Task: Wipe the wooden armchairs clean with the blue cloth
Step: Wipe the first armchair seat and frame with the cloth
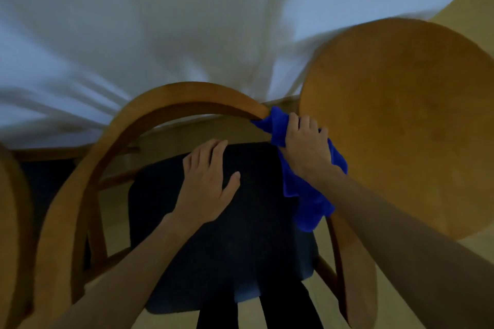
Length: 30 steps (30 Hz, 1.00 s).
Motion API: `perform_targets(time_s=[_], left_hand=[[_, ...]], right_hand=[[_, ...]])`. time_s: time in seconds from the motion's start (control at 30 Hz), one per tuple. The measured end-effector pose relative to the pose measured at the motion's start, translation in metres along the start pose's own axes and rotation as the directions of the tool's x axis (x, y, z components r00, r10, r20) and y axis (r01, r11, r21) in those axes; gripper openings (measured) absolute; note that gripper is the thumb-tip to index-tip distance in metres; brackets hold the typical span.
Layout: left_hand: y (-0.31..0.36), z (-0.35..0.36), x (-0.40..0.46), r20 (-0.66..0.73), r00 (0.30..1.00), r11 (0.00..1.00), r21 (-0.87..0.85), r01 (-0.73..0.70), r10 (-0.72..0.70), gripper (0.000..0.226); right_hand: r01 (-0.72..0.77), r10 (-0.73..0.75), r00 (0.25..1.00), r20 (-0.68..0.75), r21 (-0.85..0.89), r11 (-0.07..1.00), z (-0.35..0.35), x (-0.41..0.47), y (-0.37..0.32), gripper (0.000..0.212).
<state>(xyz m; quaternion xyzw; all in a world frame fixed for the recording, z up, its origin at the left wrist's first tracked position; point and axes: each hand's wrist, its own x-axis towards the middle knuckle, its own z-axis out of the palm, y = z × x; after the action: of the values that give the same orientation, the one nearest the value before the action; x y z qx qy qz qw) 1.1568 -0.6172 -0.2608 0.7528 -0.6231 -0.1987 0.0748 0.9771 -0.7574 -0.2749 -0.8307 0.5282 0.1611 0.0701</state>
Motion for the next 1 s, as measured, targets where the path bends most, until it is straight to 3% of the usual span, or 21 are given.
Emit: perform_targets(time_s=[0.23,0.43,0.7,1.0], left_hand=[[-0.054,0.000,-0.033,-0.055,0.954,0.953,-0.088,0.288,-0.294,0.059],[-0.077,0.000,-0.052,-0.092,0.939,0.940,-0.117,0.320,-0.331,0.058],[-0.109,-0.046,-0.050,-0.320,0.868,0.925,-0.110,0.365,-0.380,0.060],[-0.165,-0.070,-0.071,-0.299,0.857,0.898,-0.004,0.439,-0.420,0.074]], right_hand=[[0.233,-0.257,0.964,0.070,0.245,0.941,-0.031,0.059,-0.039,0.038],[0.410,-0.436,0.899,0.029,0.291,0.864,-0.068,0.081,-0.082,0.052],[0.638,-0.650,0.760,-0.002,-0.193,0.746,-0.098,0.093,-0.191,0.059],[0.656,-0.668,0.729,0.150,-0.433,0.618,-0.098,0.074,-0.276,0.052]])
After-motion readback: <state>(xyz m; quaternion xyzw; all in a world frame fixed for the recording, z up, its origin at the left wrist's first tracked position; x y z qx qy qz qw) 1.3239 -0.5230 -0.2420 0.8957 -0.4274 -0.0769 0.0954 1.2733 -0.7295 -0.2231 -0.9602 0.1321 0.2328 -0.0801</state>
